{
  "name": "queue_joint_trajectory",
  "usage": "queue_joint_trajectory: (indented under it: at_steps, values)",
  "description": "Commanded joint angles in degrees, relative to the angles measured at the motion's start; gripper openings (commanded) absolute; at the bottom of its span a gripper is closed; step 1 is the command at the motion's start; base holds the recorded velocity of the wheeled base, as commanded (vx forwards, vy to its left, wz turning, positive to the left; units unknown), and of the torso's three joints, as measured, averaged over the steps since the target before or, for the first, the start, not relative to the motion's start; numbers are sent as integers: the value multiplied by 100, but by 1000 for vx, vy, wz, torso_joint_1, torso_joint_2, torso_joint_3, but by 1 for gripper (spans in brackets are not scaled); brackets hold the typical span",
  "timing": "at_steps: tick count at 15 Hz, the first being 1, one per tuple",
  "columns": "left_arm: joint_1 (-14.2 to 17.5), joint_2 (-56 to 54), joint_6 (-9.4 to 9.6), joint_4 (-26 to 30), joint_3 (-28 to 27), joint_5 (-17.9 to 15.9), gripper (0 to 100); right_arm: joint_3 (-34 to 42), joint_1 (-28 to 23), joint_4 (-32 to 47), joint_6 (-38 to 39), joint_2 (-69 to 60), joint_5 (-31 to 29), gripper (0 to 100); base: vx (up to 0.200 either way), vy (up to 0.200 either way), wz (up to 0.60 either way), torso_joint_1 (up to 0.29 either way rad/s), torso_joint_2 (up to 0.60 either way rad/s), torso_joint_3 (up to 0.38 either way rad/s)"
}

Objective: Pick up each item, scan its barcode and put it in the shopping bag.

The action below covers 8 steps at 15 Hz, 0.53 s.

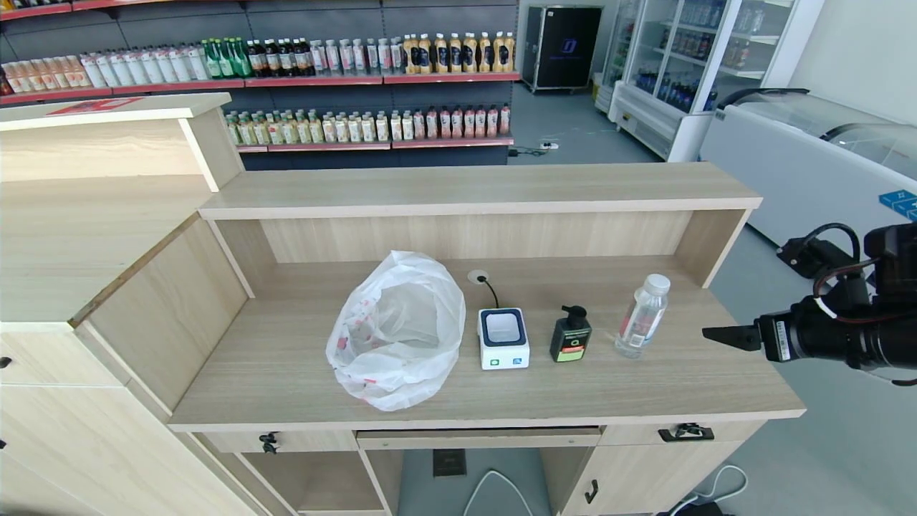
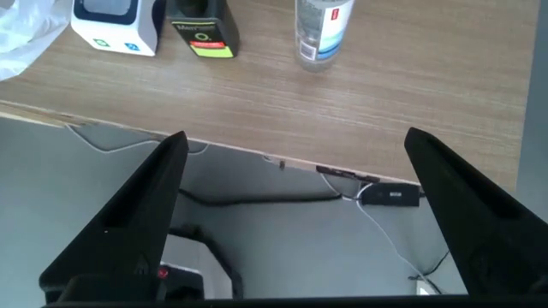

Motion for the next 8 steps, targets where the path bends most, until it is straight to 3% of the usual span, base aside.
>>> queue_joint_trajectory:
  at_steps: [1, 5, 8]
  values:
    - [-7, -2, -4, 0, 0, 2, 100, -13, -82, -566, -327, 835, 401, 100, 0, 0, 0, 0, 0, 0]
    - [2, -2, -4, 0, 0, 2, 100, -48, -91, -1058, -758, 1432, 902, 100, 0, 0, 0, 0, 0, 0]
    - [2, -2, -4, 0, 0, 2, 100, -100, -91, -1295, -766, 1810, 955, 100, 0, 0, 0, 0, 0, 0]
